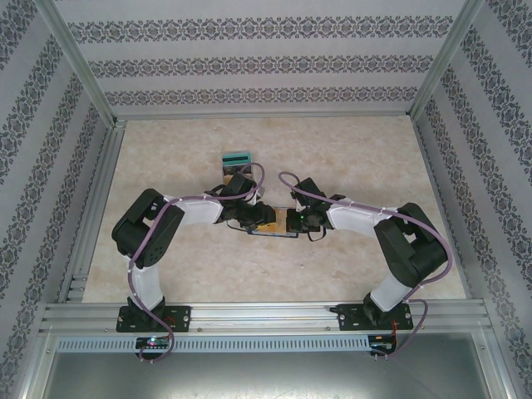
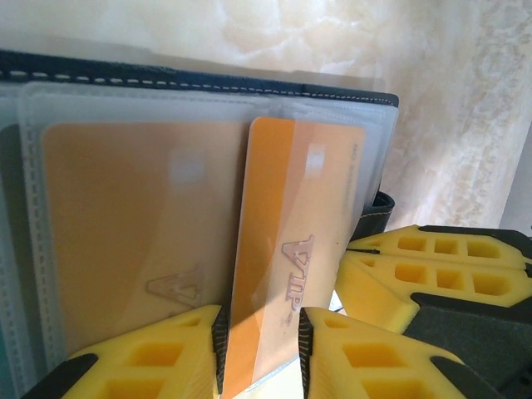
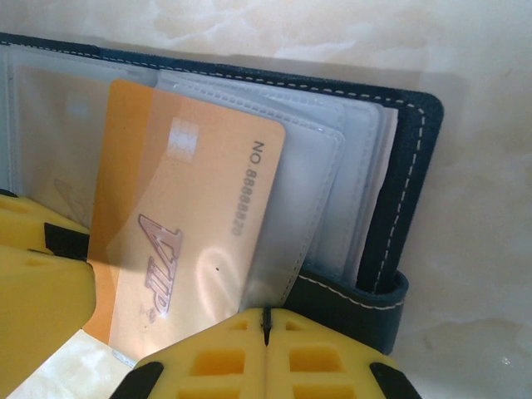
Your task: Take the credit cards out of the card holder
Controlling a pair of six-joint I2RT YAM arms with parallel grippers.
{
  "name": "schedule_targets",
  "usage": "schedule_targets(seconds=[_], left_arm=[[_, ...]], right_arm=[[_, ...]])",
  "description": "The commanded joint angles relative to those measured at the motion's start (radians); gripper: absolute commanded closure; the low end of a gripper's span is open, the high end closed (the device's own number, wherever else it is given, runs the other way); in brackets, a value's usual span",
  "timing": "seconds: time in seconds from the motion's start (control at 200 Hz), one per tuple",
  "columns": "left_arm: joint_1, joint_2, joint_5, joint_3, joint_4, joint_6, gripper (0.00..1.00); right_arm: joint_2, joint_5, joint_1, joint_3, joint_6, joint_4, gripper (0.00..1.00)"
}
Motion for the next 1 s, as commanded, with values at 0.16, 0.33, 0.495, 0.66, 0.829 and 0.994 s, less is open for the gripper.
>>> schedule_targets(seconds=[0.16, 0.33, 0.495, 0.66, 0.829, 0.994], left_arm=[[-0.027, 0.046, -0.003, 0.041, -0.058, 0.058, 0.67], [-0.034, 0.067, 0.051, 0.044, 0.001, 0.041, 0.75], [-0.034, 0.058, 0.037, 0.029, 0.012, 0.033, 0.82], [-0.031, 0.043, 0.037, 0.008, 0.052, 0.016, 1.0], [-0.011, -0.008, 0.006, -0.016, 0.016, 0.042, 1.0], [0.016, -0.071, -0.03, -0.051, -0.036, 0.078, 1.0]], right_arm=[[0.027, -0.012, 0.014, 0.007, 0.002, -0.025, 0.94], [0.03, -0.013, 0.014, 0.01, 0.003, -0.025, 0.94], [0.024, -0.009, 0.013, 0.007, 0.001, -0.029, 0.94], [0.026, -0.01, 0.012, 0.004, 0.002, -0.028, 0.94], [0.023, -0.009, 0.012, 0.001, 0.004, -0.026, 0.94], [0.017, -0.007, 0.011, 0.0, 0.004, -0.026, 0.94]])
